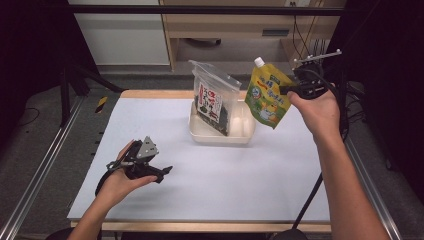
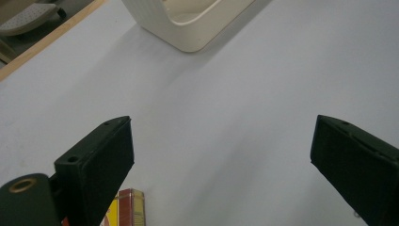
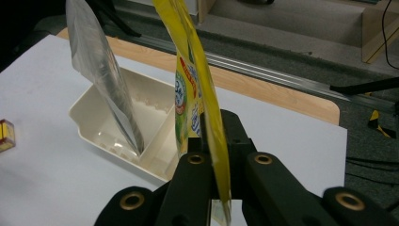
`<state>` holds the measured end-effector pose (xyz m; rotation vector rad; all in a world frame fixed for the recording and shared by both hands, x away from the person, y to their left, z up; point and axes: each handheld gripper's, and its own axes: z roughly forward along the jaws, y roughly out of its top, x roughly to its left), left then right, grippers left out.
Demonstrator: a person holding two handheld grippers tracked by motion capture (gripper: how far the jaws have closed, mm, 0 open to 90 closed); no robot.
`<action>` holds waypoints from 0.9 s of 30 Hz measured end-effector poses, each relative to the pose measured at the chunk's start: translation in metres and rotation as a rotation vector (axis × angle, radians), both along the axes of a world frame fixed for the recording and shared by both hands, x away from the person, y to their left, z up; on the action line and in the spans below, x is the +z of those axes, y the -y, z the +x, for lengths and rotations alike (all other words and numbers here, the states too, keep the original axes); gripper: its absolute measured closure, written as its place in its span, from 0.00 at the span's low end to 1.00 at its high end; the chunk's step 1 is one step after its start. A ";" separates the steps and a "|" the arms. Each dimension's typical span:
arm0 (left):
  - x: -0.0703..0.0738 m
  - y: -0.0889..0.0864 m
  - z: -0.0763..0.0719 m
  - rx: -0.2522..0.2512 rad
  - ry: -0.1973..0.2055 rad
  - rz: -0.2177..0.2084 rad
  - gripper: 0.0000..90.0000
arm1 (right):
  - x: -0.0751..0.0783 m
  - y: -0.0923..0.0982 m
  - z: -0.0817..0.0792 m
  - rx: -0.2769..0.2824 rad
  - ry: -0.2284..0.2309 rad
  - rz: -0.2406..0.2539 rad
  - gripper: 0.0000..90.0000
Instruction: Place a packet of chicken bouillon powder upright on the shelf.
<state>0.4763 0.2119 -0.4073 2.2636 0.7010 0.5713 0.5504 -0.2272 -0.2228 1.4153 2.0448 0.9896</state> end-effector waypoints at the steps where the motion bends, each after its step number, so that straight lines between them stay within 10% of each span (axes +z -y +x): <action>1: 0.000 0.000 0.000 0.000 -0.001 0.000 0.07 | -0.001 -0.001 0.001 -0.004 -0.001 0.003 1.00; 27: -0.004 0.000 -0.002 -0.005 -0.013 -0.003 0.07 | -0.037 -0.058 0.039 -0.092 -0.077 0.066 1.00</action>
